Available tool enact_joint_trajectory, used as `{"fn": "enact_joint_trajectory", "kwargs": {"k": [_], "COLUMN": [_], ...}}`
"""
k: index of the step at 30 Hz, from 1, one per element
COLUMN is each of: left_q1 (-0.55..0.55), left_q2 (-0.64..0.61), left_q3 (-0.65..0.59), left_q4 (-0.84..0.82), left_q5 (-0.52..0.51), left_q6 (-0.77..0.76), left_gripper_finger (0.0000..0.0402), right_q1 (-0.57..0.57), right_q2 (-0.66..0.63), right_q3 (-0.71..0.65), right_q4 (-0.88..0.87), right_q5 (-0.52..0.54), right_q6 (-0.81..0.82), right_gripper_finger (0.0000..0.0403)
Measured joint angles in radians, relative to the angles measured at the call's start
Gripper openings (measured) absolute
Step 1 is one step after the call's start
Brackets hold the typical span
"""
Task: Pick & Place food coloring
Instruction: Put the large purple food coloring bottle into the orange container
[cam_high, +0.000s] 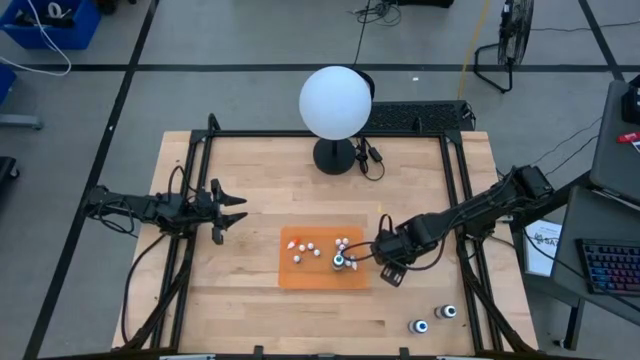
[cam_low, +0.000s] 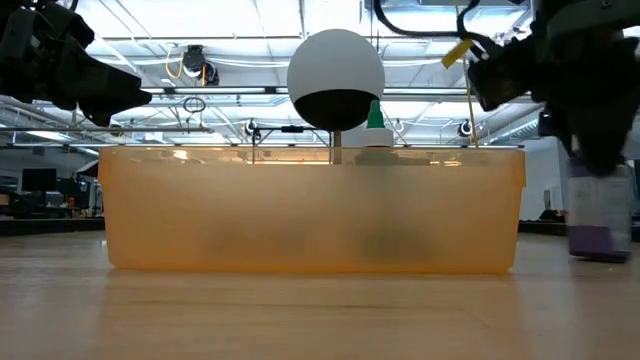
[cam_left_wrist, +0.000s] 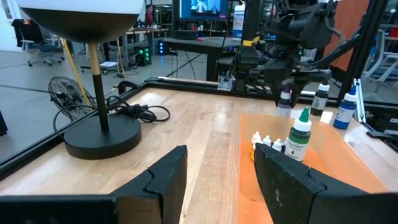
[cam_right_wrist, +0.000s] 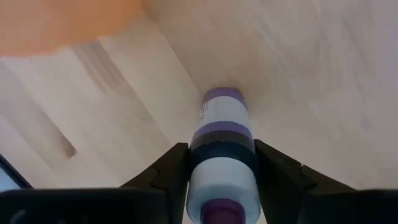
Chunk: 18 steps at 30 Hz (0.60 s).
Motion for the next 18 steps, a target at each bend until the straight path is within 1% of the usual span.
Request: {"fn": "enact_joint_trajectory", "kwargs": {"k": [2,5,7,11,14,18], "left_q1": [0.000,0.000,0.000,0.000,0.000,0.000], "left_q2": [0.000,0.000,0.000,0.000,0.000,0.000], "left_q3": [0.000,0.000,0.000,0.000,0.000,0.000], "left_q4": [0.000,0.000,0.000,0.000,0.000,0.000], "left_q5": [0.000,0.000,0.000,0.000,0.000,0.000], "left_q6": [0.000,0.000,0.000,0.000,0.000,0.000], "left_gripper_finger": [0.0186,0.0186,0.0187,0.0186,0.0187,0.0187], "right_q1": [0.000,-0.001,-0.003,-0.005,-0.019,-0.046], "right_q2": [0.002,0.002,0.002,0.002,0.009,0.046], "right_q3": [0.019,0.089,0.159,0.333,0.449,0.545], "right_q4": [0.005,-0.032,-0.092,-0.256,-0.328,-0.343], "right_q5": [0.024,0.069,0.108,0.224,0.298,0.303], "right_q6": [-0.036,-0.084,-0.108,-0.133,-0.152,-0.214], "right_gripper_finger": [0.0140,0.0140,0.0140,0.0140,0.0140,0.0140]}}
